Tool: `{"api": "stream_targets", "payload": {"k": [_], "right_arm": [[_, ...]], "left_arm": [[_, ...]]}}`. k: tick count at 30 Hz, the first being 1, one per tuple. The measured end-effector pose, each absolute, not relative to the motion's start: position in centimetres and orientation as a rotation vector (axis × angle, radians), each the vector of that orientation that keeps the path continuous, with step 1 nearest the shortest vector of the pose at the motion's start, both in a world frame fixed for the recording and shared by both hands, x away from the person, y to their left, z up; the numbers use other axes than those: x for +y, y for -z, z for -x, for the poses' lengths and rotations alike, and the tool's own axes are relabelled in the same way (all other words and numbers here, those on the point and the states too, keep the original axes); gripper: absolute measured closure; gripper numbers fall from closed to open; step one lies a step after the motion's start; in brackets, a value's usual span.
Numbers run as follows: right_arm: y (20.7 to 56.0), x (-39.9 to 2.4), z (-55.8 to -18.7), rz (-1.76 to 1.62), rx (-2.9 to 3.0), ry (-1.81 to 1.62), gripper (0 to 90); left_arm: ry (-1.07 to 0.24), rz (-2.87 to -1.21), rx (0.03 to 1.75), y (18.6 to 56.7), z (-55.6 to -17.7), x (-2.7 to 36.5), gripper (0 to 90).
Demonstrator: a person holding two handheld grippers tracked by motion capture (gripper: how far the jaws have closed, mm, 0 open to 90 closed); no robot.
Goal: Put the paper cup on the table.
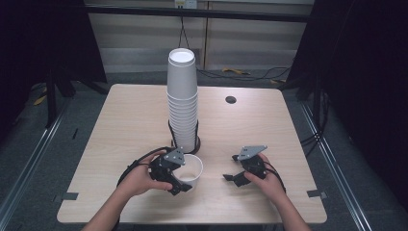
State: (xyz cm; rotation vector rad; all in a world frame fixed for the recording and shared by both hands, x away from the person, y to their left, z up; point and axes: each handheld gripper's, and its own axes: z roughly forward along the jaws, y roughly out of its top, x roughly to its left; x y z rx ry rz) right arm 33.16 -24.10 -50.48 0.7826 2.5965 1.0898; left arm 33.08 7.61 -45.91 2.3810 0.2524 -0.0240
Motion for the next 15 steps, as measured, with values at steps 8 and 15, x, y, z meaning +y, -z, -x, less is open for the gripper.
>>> {"api": "stream_targets", "payload": {"k": [8,15], "right_arm": [[50.5,-24.1,-33.2,-0.783,2.596,-1.09,14.9],[50.5,-24.1,-33.2,-0.783,2.597,-1.09,14.9]], "left_arm": [[0.022,-2.349,0.296,46.5,-32.9,9.2,13.8],[0.006,-2.326,0.331,47.0,-32.6,10.6,14.8]]}}
